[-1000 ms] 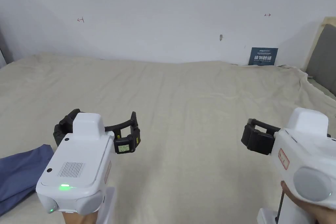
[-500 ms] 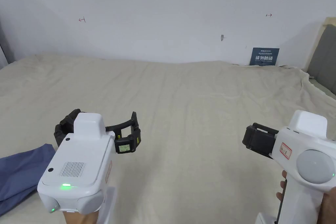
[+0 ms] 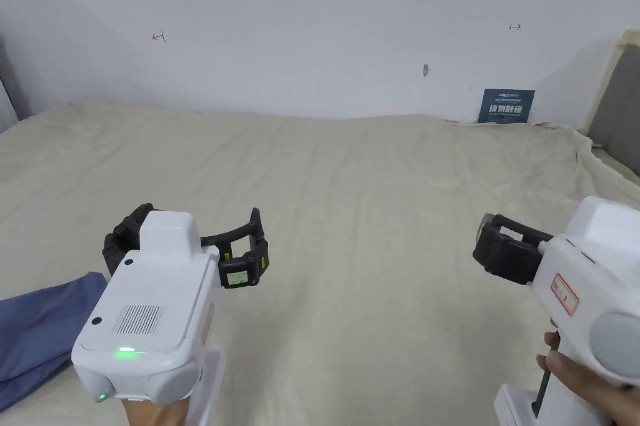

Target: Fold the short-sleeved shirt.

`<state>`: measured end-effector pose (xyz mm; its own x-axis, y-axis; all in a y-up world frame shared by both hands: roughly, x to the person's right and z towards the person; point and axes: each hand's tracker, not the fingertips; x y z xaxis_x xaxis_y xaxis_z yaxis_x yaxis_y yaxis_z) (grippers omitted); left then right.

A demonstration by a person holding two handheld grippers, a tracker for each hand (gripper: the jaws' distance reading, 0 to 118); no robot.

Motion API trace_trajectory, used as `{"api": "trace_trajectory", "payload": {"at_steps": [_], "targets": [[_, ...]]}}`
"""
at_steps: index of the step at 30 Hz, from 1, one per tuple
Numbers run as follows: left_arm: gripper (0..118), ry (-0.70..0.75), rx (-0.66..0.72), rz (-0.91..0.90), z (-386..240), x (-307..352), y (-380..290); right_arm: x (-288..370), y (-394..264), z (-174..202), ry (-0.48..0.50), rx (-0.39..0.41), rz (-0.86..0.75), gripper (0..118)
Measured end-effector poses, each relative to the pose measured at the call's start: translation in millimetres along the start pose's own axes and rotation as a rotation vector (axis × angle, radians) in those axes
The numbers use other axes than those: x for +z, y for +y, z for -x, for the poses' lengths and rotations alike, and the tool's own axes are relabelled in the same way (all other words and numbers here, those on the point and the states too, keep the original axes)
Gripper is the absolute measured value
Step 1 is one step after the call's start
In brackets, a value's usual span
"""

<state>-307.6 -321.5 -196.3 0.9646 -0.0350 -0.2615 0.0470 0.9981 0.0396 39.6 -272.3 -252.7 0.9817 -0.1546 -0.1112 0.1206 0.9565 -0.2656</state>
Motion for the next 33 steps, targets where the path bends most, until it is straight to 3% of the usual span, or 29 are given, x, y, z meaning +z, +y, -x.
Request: {"api": "trace_trajectory", "payload": {"at_steps": [3,7,14,20,33], "targets": [[118,0.003,-0.002,-0.004,0,0,0,5,-12,-1,0.031,0.051,-0.198,118],[118,0.007,-0.005,-0.009,0,1,1,6,-16,7,-0.021,0.16,-0.247,118],[118,0.007,-0.011,-0.016,0,2,2,13,-15,12,-0.012,0.128,-0.257,118],[118,0.008,-0.012,-0.021,-3,2,2,16,-13,12,-0.001,0.166,-0.285,118],[118,0.005,-0.019,-0.023,-3,2,2,20,-10,18,-0.005,0.164,-0.27,118]]}}
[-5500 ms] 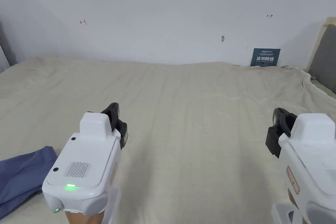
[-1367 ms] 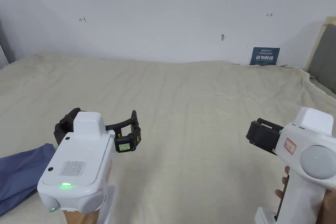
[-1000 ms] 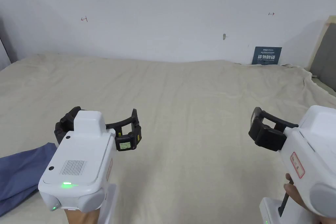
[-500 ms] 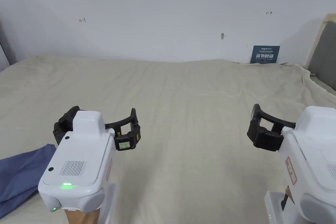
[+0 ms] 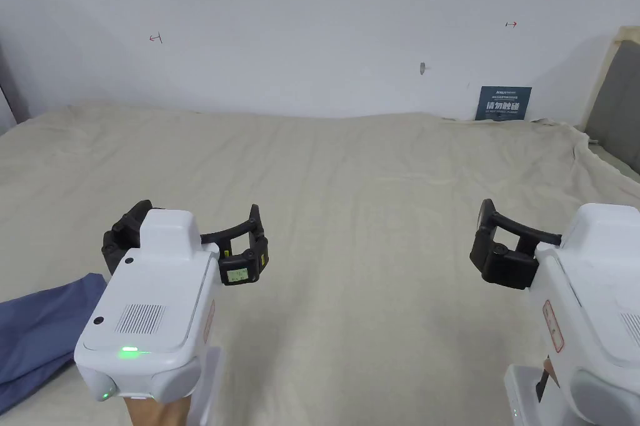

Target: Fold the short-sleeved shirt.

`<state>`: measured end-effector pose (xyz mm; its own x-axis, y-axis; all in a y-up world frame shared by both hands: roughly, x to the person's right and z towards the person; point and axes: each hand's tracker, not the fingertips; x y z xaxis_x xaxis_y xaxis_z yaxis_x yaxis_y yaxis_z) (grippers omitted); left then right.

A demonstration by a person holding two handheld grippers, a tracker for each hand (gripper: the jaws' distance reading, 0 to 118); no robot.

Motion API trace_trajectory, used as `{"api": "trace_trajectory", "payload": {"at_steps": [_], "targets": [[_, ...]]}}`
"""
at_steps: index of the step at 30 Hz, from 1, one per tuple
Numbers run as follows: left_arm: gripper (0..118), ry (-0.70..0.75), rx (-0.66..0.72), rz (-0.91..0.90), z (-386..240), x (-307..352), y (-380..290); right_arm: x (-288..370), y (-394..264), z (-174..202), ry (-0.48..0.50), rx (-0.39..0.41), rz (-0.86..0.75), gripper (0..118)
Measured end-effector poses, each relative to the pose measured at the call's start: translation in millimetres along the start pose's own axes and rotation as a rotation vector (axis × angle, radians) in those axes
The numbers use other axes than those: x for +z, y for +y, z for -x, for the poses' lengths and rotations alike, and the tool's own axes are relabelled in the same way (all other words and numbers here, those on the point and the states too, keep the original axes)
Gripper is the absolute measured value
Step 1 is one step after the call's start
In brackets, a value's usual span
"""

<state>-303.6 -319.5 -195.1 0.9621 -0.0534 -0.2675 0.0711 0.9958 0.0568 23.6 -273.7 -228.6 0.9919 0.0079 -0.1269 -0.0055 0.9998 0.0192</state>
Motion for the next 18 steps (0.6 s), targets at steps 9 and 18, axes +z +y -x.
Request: {"api": "trace_trajectory", "payload": {"at_steps": [9,18], "targets": [[118,-0.001,-0.001,0.002,0.3,0.8,-0.8,-4.7,-3.2,-5.3,-0.002,-0.002,0.0,118],[118,0.001,0.0,0.0,1.5,1.2,0.0,-3.4,-3.4,-4.3,0.001,-0.002,0.003,118]]}}
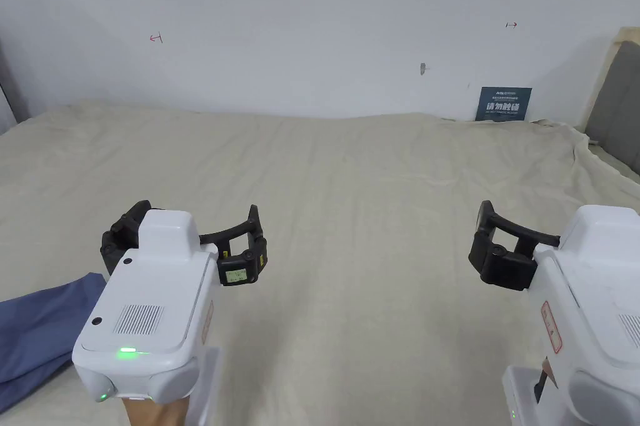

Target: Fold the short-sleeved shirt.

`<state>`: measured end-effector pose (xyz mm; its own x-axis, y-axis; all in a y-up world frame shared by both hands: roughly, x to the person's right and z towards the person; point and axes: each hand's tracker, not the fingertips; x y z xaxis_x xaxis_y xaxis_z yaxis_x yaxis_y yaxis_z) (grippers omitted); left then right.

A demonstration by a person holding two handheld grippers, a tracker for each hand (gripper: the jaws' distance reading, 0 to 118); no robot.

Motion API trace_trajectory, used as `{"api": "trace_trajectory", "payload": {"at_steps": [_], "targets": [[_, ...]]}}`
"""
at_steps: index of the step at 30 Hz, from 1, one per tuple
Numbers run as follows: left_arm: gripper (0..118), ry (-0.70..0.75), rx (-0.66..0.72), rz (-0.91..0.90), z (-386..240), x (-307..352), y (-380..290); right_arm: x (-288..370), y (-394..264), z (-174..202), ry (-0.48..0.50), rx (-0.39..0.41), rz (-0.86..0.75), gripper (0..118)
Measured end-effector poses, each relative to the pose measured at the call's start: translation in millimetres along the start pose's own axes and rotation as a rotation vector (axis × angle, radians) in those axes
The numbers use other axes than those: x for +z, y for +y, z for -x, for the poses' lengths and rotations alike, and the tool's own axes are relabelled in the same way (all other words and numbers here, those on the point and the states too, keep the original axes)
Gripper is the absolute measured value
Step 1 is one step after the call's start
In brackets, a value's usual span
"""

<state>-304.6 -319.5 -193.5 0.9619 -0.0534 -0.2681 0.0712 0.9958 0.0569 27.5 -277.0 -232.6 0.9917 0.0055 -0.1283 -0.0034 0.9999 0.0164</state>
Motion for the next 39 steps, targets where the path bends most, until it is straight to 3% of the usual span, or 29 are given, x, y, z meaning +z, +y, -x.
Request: {"api": "trace_trajectory", "payload": {"at_steps": [39], "targets": [[118,0.003,0.004,-0.005,1.7,1.1,-1.0,1.2,-3.3,-1.9,0.005,0.0,0.007,118]]}}
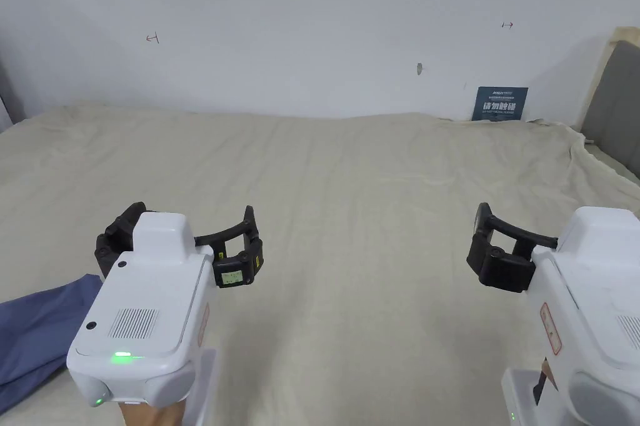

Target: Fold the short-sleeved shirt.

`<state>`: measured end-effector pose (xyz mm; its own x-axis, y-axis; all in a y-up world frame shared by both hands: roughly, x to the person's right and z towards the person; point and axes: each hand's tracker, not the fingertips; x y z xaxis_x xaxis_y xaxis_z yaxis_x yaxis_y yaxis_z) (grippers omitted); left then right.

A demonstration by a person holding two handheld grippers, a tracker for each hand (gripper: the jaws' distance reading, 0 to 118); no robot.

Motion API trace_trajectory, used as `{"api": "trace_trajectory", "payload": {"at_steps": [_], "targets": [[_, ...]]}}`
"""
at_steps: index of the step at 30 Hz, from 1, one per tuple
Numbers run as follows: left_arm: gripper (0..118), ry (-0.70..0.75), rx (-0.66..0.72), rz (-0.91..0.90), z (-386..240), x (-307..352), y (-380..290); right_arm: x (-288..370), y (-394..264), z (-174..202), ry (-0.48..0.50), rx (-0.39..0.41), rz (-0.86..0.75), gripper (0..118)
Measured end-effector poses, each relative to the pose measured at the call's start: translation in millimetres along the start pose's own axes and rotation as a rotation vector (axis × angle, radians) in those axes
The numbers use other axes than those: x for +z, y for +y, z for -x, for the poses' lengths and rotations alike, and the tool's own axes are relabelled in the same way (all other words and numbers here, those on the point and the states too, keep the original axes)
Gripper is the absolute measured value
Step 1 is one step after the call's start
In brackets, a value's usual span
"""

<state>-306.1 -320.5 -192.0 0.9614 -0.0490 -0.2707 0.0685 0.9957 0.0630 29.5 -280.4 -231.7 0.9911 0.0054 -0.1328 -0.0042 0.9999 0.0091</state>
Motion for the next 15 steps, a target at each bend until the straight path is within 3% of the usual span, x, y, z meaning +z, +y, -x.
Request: {"api": "trace_trajectory", "payload": {"at_steps": [15], "targets": [[118,0.008,-0.002,-0.001,3.8,2.7,0.3,1.1,0.9,2.3,0.009,0.0,-0.002,118]]}}
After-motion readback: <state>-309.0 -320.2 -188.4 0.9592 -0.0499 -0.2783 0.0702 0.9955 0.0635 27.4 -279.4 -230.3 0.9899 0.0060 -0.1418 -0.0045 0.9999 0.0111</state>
